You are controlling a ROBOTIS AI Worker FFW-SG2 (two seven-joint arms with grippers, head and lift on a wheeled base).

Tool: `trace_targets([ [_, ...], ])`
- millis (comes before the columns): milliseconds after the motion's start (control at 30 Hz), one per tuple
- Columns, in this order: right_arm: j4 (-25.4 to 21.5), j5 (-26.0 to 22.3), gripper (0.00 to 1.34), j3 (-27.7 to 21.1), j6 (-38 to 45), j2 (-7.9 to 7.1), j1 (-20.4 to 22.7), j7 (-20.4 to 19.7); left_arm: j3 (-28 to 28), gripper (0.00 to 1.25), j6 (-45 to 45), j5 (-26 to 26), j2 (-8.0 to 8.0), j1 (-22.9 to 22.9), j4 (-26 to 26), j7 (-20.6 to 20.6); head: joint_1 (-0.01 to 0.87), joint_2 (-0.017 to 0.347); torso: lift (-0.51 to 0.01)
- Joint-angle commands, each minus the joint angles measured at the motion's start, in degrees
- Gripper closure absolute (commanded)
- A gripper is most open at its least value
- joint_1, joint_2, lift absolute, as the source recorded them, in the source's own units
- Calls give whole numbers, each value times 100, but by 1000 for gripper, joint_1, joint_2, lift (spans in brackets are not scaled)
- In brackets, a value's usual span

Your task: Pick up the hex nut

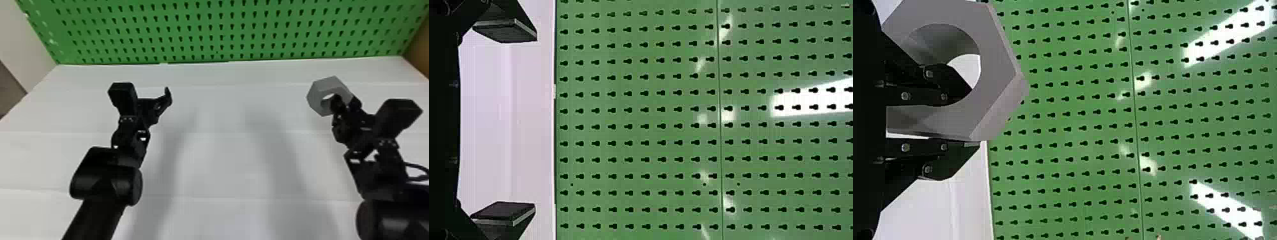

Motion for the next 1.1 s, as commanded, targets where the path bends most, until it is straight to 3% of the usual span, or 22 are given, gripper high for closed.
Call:
trace_targets([
  [0,1,16,1072,44,-35,5,31,-53,-21,88,193,-81,-7,-4,-92,0,785,149,-85],
  [367,1,96,1072,106,-114,5,31,-150,-91,88,298,-134,-16,58,-215,317,785,149,-85],
  [1067,98,96,1072,194,-141,5,-4,-158,-135,88,289,-143,-33,84,-259,352,785,149,-85],
])
